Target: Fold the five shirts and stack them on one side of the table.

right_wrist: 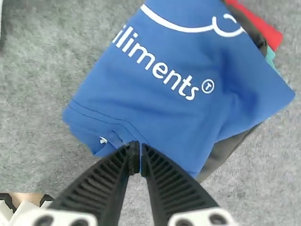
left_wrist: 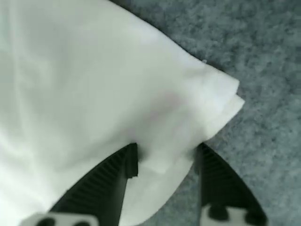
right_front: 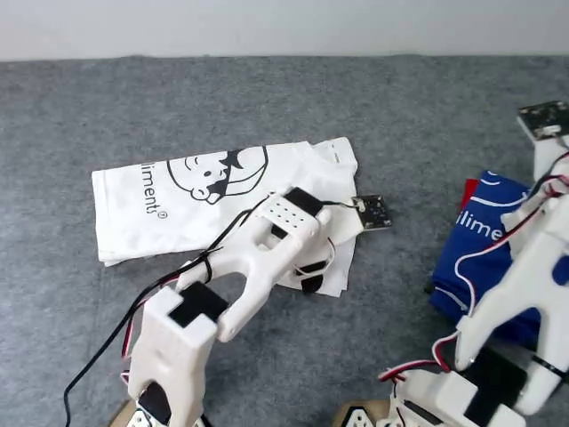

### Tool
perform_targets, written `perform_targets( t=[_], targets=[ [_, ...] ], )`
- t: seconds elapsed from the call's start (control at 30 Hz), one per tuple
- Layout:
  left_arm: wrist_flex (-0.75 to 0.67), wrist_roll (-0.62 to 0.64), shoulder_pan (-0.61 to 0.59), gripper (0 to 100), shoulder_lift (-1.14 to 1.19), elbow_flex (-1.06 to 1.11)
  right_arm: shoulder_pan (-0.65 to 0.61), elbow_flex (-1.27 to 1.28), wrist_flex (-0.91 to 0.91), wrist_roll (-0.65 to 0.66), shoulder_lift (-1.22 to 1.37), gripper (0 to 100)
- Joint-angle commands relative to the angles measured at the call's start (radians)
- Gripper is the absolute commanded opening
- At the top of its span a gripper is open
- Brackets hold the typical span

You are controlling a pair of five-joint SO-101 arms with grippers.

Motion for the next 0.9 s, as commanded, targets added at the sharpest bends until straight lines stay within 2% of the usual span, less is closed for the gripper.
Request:
perform_targets(
  t=[0.0,0.13,0.27,0.4,0.67,0.87],
  targets=[
    [0.02,0.028,0.021,14,0.034,-0.09,0.025,-0.006,0.039,0.008,-0.047,0.9],
    [0.086,-0.002,0.043,1,0.06,-0.173,0.025,-0.006,0.038,0.008,-0.048,0.9],
    [0.181,0.0,0.044,1,0.034,-0.303,0.025,-0.006,0.024,0.008,-0.045,0.9],
    [0.219,0.0,0.02,1,0.009,-0.424,0.021,-0.006,0.024,0.008,-0.044,0.9],
    [0.18,-0.002,-0.123,2,0.152,-0.556,0.019,-0.006,0.024,0.008,-0.042,1.1],
    [0.172,0.0,-0.224,3,0.295,-0.751,0.018,-0.006,0.024,0.008,-0.042,1.1]
  ],
)
